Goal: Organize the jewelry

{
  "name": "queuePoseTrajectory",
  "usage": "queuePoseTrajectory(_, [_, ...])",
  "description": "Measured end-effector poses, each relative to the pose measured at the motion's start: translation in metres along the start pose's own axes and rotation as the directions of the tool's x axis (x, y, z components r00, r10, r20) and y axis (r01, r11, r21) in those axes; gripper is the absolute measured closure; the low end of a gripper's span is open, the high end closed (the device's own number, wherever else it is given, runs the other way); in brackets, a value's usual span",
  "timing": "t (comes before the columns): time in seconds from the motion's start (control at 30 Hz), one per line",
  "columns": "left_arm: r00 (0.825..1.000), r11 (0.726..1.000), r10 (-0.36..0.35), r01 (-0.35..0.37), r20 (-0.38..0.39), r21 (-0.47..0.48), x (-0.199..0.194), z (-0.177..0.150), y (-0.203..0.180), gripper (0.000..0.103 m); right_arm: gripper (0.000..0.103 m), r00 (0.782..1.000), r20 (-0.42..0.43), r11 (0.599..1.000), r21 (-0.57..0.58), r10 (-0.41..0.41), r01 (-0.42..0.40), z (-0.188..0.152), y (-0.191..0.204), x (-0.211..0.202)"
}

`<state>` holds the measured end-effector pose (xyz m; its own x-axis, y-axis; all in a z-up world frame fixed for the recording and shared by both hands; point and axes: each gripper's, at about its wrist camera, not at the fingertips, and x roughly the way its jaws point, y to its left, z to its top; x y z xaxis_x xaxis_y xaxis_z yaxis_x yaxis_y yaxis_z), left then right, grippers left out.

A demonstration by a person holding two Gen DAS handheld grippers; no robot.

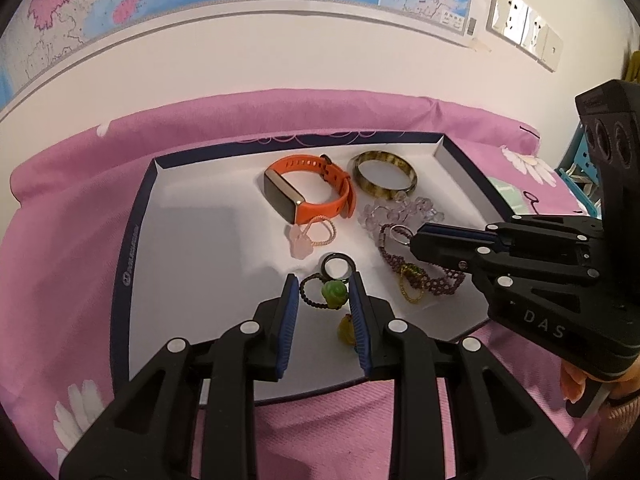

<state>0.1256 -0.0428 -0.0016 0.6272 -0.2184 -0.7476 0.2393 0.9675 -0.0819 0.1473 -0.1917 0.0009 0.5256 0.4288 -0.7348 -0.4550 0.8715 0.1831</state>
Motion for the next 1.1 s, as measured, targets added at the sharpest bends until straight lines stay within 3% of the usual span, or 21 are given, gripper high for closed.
queuePoseTrajectory(0.07, [1.0, 1.0, -0.003, 0.003, -0.006, -0.006, 0.002, -0.001, 0.001, 0.075, 0.097, 1.0, -0.004, 1.0, 0.003, 0.001, -0.001, -0.001, -0.001, 0.001])
queuePoseTrajectory(0.3, [1.0, 1.0, 0.005, -0.005, 0.022, -0.023, -0.009, -0.002, 0.005, 0.056, 0.093, 1.0, 0.019, 1.0, 0.013, 0.01, -0.01, -0.005, -0.001, -0.009])
queuePoseTrajectory(0.37, [0.999, 1.0, 0.012, -0.011, 0.042, -0.026, -0.018, -0.004, 0.005, 0.048, 0.077, 0.999, 0.04, 1.0, 0.024, 0.013, -0.014, -0.007, 0.0, -0.018])
queuePoseTrajectory(0.43, [0.997, 0.999, 0.033, -0.031, 0.068, -0.029, -0.029, -0.007, 0.006, 0.028, 0.072, 0.998, 0.062, 0.999, 0.03, 0.017, -0.019, -0.01, 0.002, -0.027])
queuePoseTrajectory(0.5, [0.994, 0.998, 0.052, -0.049, 0.098, -0.029, -0.04, -0.012, 0.006, 0.02, 0.056, 0.997, 0.079, 0.999, 0.036, 0.019, -0.022, -0.015, 0.003, -0.035])
queuePoseTrajectory(0.53, [0.992, 0.998, 0.064, -0.061, 0.111, -0.03, -0.047, -0.015, 0.007, 0.009, 0.046, 0.995, 0.095, 0.999, 0.043, 0.009, -0.013, -0.02, 0.005, -0.041])
queuePoseTrajectory(0.57, [0.989, 0.996, 0.082, -0.078, 0.125, -0.033, -0.053, -0.018, 0.007, 0.004, 0.044, 0.995, 0.104, 0.999, 0.043, 0.005, -0.01, -0.023, 0.006, -0.045])
queuePoseTrajectory(0.6, [0.986, 0.995, 0.093, -0.089, 0.137, -0.034, -0.057, -0.02, 0.007, 0.006, 0.042, 0.994, 0.106, 0.999, 0.038, 0.004, -0.009, -0.026, 0.008, -0.048])
queuePoseTrajectory(0.67, [0.982, 0.993, 0.115, -0.113, 0.149, -0.027, -0.067, -0.026, 0.006, 0.006, 0.015, 0.993, 0.118, 0.999, 0.042, -0.021, 0.016, -0.035, 0.012, -0.055])
queuePoseTrajectory(0.8, [0.981, 0.99, 0.14, -0.135, 0.136, -0.047, -0.076, -0.038, 0.009, 0.006, 0.006, 0.99, 0.127, 0.997, 0.049, -0.058, 0.052, -0.052, 0.019, -0.065])
queuePoseTrajectory(1.1, [0.984, 0.981, 0.164, -0.155, 0.072, -0.117, -0.084, -0.072, 0.015, 0.006, 0.007, 0.99, 0.106, 0.995, 0.049, -0.094, 0.089, -0.075, 0.039, -0.07])
